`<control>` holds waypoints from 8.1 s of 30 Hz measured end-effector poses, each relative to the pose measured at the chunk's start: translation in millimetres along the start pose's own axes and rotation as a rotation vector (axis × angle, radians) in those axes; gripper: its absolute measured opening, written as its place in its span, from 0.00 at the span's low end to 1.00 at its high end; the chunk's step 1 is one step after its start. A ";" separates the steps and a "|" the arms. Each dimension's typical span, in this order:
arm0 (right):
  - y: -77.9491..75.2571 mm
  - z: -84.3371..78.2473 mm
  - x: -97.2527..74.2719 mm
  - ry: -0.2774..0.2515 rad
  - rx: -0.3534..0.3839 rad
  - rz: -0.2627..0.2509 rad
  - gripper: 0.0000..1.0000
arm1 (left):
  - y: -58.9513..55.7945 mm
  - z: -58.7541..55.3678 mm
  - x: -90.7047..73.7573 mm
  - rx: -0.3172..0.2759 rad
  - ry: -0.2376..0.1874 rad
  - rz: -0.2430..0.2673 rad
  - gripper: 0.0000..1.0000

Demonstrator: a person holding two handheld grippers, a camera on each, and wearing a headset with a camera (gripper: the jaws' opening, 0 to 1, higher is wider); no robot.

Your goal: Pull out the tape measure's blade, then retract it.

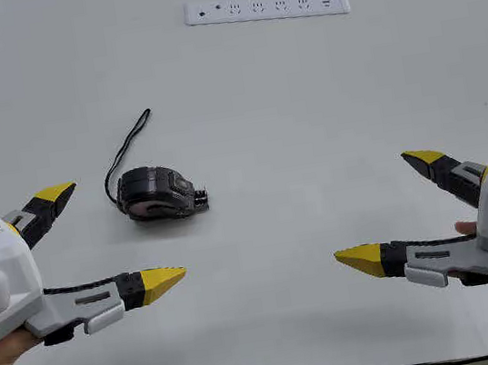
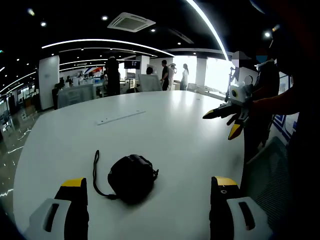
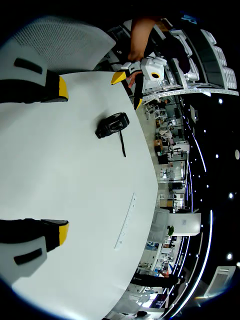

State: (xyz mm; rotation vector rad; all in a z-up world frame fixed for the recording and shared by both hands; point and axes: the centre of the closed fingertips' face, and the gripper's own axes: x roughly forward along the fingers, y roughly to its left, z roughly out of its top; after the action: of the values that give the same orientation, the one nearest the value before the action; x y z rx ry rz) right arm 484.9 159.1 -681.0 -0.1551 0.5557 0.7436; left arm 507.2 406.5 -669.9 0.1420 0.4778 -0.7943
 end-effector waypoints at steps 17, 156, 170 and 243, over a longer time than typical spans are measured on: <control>9.8 1.0 2.0 0.004 -0.008 0.042 0.99 | -1.4 0.0 5.5 0.037 0.020 -0.014 1.00; 85.1 21.7 189.1 0.172 -0.509 0.533 0.25 | 39.2 -55.0 73.8 0.559 0.574 -0.365 0.31; 90.7 14.4 200.4 0.208 -0.540 0.540 0.16 | 39.9 -56.0 72.6 0.558 0.580 -0.379 0.31; 64.2 8.9 171.9 0.214 -0.630 0.576 0.12 | 42.1 -56.8 71.3 0.514 0.563 -0.355 0.31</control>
State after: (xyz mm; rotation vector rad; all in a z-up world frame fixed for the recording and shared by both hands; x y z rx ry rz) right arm 548.2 311.9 -760.9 -0.6839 0.5580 1.4653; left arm 559.8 406.4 -755.5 0.7896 0.8348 -1.2220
